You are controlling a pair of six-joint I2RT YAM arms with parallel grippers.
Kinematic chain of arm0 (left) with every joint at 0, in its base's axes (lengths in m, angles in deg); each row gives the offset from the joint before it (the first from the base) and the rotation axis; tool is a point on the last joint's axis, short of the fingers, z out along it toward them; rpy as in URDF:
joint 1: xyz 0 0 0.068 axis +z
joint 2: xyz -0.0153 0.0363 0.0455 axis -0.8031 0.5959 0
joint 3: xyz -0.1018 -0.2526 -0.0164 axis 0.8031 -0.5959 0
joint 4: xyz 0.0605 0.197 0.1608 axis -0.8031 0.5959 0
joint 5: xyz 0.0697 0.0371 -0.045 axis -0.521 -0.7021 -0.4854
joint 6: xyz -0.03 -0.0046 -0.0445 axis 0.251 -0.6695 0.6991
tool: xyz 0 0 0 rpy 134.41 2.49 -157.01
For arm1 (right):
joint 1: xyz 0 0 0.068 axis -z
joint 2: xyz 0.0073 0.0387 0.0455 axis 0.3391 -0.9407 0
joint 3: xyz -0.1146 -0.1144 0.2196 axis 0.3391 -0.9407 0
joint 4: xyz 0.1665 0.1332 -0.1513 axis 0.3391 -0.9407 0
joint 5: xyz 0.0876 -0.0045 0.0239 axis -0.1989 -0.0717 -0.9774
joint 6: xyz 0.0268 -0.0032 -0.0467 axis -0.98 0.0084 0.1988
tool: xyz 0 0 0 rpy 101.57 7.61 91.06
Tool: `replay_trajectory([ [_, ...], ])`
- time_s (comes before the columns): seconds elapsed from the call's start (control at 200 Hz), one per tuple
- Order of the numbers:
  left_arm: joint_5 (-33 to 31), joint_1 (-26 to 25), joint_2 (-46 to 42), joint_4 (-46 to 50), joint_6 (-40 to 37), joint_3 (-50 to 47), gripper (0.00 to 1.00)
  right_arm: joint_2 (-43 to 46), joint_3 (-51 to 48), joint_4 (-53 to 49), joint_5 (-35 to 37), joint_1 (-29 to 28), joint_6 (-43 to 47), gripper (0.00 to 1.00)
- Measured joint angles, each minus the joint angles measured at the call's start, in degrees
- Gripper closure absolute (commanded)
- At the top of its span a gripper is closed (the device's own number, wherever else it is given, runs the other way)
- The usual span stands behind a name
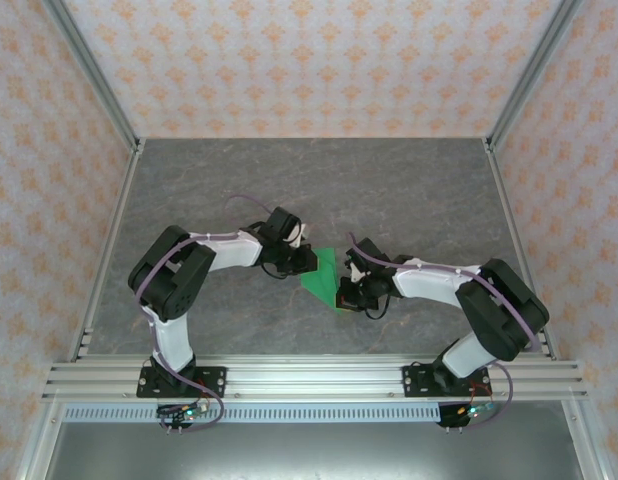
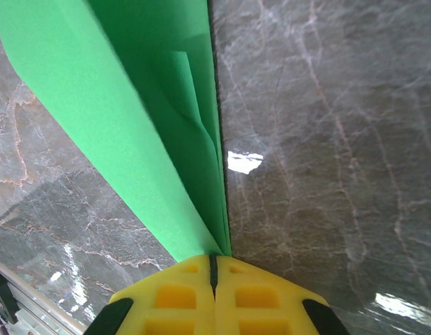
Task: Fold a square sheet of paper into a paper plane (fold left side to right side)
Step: Fourth fold the wing at the center of the table.
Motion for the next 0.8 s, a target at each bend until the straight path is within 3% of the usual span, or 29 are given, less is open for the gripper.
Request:
replay_trajectory([
  [0.32,0.5,-1.6,-9.0,-0.1,0.0,-3.4,0.87,-0.4,0.5,-0.7,0.0,0.0,0.0,1.0],
  [0.52,1.6,-6.5,-5.4,-0.5,0.0,-1.5,0.88,-0.7,0.8,-1.0,0.0,0.0,0.1,1.0],
  [0.801,0.9,-5.4,0.6,-0.3,-1.2,1.6,0.88,-0.9,0.9,-1.2,0.0,0.0,0.5,1.0],
])
